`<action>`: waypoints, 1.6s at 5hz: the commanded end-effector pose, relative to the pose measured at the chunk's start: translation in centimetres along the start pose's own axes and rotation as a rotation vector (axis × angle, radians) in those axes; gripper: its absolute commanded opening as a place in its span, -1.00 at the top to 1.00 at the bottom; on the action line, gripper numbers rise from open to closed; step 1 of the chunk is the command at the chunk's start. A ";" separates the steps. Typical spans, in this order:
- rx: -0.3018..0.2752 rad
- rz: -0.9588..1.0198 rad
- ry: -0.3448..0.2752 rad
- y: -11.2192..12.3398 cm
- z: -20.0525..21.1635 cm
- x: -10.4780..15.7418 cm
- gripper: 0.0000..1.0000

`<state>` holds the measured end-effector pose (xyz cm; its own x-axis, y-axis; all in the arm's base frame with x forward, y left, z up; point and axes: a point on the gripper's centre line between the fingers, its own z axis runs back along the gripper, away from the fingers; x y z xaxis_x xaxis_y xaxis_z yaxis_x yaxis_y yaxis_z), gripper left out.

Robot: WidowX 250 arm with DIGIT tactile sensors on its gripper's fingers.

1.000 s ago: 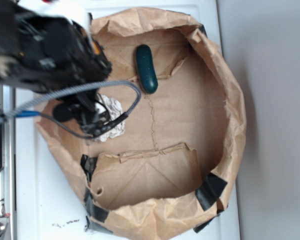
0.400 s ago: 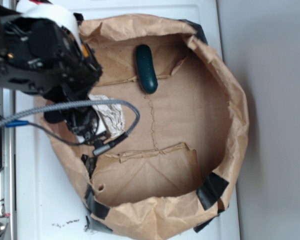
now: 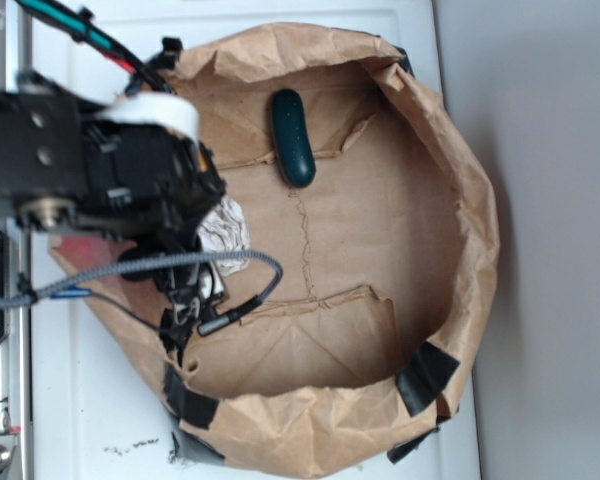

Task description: Grab the white paper.

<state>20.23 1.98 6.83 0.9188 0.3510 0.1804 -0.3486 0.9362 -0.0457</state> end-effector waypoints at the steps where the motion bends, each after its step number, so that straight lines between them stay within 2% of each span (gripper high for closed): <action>1: 0.031 -0.038 0.008 -1.2 -2.5 0.4 -1.00; 2: 0.060 -0.040 0.025 -1.7 -3.7 0.3 -1.00; 4: 0.063 -0.023 0.047 -1.5 -3.8 0.4 -0.98; 5: 0.066 -0.005 0.043 -1.4 -3.6 0.5 1.00; 6: 0.050 0.000 0.038 -1.2 -2.5 0.7 1.00; 7: 0.035 -0.006 -0.003 -1.2 0.8 1.1 1.00; 8: -0.058 -0.006 -0.078 -1.3 5.7 2.0 1.00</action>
<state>21.06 0.64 11.80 0.9192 0.3326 0.2106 -0.3213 0.9430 -0.0870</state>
